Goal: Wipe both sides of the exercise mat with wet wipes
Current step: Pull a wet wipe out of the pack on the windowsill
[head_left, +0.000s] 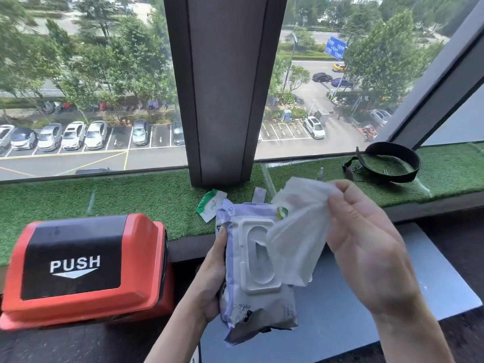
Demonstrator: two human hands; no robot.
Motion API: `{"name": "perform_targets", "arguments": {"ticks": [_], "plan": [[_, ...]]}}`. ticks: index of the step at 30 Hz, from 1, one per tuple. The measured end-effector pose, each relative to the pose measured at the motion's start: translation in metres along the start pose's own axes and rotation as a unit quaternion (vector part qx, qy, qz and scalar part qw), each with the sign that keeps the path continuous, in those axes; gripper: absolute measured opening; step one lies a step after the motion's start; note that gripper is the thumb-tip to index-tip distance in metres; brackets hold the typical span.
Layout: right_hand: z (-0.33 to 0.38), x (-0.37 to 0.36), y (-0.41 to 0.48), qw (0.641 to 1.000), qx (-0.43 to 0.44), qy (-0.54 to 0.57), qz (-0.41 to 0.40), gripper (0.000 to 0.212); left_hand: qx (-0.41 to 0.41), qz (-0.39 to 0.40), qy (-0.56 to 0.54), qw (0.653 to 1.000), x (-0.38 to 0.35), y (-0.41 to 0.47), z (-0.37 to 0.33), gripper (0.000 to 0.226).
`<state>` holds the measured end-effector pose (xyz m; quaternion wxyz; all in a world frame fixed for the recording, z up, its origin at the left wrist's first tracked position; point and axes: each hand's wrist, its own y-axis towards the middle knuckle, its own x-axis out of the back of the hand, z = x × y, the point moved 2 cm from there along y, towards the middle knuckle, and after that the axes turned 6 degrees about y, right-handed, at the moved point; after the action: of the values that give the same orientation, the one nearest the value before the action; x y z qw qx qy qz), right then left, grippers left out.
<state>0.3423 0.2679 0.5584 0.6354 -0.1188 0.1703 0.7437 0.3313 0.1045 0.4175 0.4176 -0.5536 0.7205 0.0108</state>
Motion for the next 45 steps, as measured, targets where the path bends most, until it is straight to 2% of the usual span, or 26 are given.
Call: {"name": "perform_targets", "arguments": {"ticks": [2, 6, 12, 14, 16, 18, 20, 22, 24, 27, 30, 34, 38, 41, 45], "plan": [[-0.011, -0.003, -0.001, 0.994, -0.015, -0.108, 0.000, 0.020, -0.005, 0.000, 0.003, 1.000, -0.002, 0.000, -0.004, 0.071], [-0.028, -0.010, -0.008, 0.946, 0.009, -0.322, 0.041, 0.017, 0.001, 0.005, -0.010, 1.000, -0.005, 0.003, -0.010, 0.079], [-0.040, -0.017, -0.016, 0.874, 0.031, -0.475, 0.097, 0.014, 0.005, 0.016, -0.022, 1.000, 0.000, 0.010, -0.012, 0.089], [-0.042, -0.016, -0.017, 0.883, 0.022, -0.461, 0.092, 0.012, 0.001, 0.013, -0.018, 1.000, 0.002, 0.011, -0.012, 0.088], [-0.041, -0.015, -0.015, 0.919, 0.014, -0.389, 0.064, 0.011, -0.013, 0.005, -0.016, 1.000, 0.004, 0.012, -0.013, 0.085], [-0.038, -0.013, -0.010, 0.959, 0.021, -0.284, 0.004, 0.012, -0.023, 0.002, -0.013, 1.000, 0.005, 0.014, -0.014, 0.082], [-0.034, -0.004, -0.001, 0.979, 0.022, -0.189, -0.073, 0.014, -0.024, 0.007, -0.021, 0.999, 0.004, 0.014, -0.015, 0.079], [-0.030, 0.009, 0.008, 0.975, 0.007, -0.180, -0.130, 0.015, -0.020, 0.015, -0.027, 0.999, 0.003, 0.015, -0.015, 0.080], [-0.028, 0.021, 0.016, 0.951, -0.031, -0.265, -0.155, 0.014, -0.024, 0.026, -0.031, 0.999, 0.005, 0.016, -0.015, 0.088], [-0.035, 0.035, 0.022, 0.912, -0.098, -0.367, -0.157, 0.019, -0.039, 0.034, -0.035, 0.998, 0.008, 0.019, -0.016, 0.097], [-0.045, 0.038, 0.023, 0.917, -0.148, -0.341, -0.142, 0.031, -0.047, 0.041, -0.037, 0.997, 0.010, 0.022, -0.019, 0.099], [-0.037, 0.034, 0.023, 0.950, -0.096, -0.254, -0.151, 0.022, -0.058, 0.040, -0.021, 0.997, 0.011, 0.023, -0.024, 0.101], [-0.022, 0.013, 0.016, 0.969, -0.044, -0.239, -0.054, 0.023, -0.082, 0.021, -0.001, 0.996, 0.009, 0.025, -0.027, 0.098], [-0.025, -0.007, 0.011, 0.947, -0.021, -0.320, 0.001, 0.018, -0.082, 0.009, 0.001, 0.997, 0.002, 0.025, -0.024, 0.094], [-0.050, -0.016, 0.006, 0.896, 0.031, -0.442, 0.006, 0.027, -0.070, -0.004, -0.001, 0.998, -0.003, 0.023, -0.022, 0.085]]}}
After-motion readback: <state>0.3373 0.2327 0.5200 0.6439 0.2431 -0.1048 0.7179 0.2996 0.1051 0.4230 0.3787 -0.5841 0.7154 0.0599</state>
